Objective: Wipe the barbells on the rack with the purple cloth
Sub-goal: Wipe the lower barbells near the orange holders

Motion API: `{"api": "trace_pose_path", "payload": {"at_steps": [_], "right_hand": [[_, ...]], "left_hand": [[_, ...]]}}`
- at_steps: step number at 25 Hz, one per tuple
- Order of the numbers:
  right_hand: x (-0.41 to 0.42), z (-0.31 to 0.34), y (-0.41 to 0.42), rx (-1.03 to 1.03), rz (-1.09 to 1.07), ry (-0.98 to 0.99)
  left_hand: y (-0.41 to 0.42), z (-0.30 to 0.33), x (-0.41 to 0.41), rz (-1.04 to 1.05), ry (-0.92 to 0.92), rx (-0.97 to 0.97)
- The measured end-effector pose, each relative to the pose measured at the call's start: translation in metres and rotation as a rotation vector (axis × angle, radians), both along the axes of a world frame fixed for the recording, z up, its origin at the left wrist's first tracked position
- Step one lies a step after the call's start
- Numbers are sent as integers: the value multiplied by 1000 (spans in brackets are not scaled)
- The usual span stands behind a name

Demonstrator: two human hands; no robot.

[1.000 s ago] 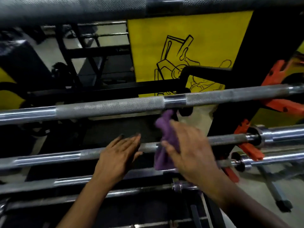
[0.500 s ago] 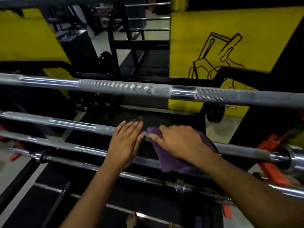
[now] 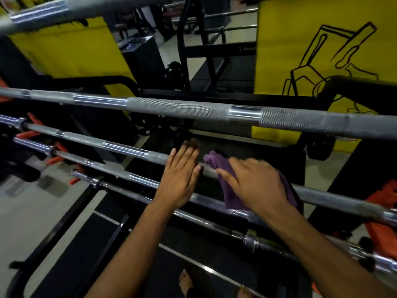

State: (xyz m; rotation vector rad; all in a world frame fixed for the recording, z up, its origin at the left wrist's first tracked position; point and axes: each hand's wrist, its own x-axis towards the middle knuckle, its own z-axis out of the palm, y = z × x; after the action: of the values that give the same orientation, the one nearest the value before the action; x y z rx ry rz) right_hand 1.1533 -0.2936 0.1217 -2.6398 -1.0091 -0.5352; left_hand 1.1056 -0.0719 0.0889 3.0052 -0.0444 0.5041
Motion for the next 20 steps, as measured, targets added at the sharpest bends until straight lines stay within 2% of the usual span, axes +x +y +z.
{"api": "trace_pose_path", "payload": {"at_steps": [3,7,9,10,12,13,15,17,20], "right_hand": [[-12,-17,-20,203,120,-23],[-54,-39,-37,267,164,84],[-68,-57,-39,385,111,337],[-74,-63,-35,556,38,584],[-76,-71,-22,1105,-158,1191],[-74,-73,-18,1289,-260,1374],[-65,-69,-11,1456,-361,1480],[-58,-57,1,1528,-338,1492],[-58,-44,30,1499,-290,1519]], "left_hand": [[0,-1,0,-28,-10,-33],[2,-3,2,-9,22,-27],[2,-3,2,-1,22,-26],[1,-3,2,-5,17,-30],[2,-3,0,-20,6,-37],[2,-2,0,-23,3,-39],[2,-1,-1,-22,5,-41],[1,-2,0,-18,5,-32],[4,-4,4,-10,5,-25]]}}
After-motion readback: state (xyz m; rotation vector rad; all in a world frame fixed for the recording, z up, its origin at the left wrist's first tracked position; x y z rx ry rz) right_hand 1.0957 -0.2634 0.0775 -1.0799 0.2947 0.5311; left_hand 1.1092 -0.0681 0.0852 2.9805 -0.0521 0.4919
